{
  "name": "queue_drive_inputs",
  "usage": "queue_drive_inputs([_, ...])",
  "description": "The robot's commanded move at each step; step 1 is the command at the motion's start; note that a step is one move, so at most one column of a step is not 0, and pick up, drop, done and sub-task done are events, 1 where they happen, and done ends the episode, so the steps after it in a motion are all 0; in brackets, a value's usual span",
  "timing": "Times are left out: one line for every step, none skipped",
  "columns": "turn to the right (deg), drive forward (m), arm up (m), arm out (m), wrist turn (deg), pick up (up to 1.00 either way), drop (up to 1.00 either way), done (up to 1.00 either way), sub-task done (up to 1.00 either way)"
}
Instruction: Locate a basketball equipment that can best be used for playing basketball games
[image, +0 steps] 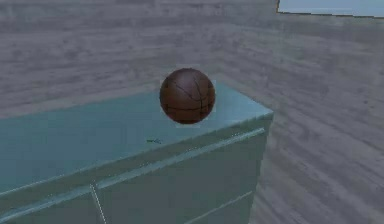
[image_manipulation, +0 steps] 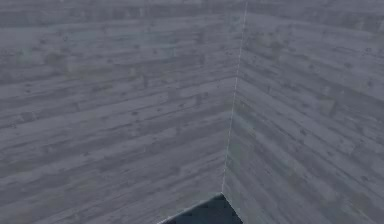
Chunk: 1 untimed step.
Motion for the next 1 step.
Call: queue_drive_inputs([0.0, 0.00, 0.00, 0.00, 0.0, 0.00, 0.00, 1.00, 0.00])
